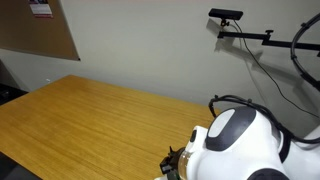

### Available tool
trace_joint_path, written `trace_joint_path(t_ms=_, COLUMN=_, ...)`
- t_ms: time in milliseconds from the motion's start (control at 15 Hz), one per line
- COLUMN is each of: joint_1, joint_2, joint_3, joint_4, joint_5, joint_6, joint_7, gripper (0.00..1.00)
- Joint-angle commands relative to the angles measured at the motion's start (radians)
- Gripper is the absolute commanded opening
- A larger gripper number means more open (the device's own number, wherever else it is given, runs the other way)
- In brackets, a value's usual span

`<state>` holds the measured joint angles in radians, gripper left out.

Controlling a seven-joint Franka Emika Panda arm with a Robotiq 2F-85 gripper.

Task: Remove the pen from the mug and put it on the table

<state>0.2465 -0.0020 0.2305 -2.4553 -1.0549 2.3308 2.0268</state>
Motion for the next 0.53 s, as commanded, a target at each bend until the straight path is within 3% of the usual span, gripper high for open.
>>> trace_joint_path(t_ms=0, joint_1=-0.012, joint_2=-0.086, joint_3=-0.003, joint_4=-0.033, joint_5=-0.019, joint_6=-0.034, joint_7=0.068, gripper=0.03)
trace_joint_path(t_ms=467, joint_1=-0.078, joint_2=-0.186, joint_3=-0.045, joint_4=-0.072, joint_5=-0.032, joint_6=-0.043, joint_7=0.175, gripper=0.03)
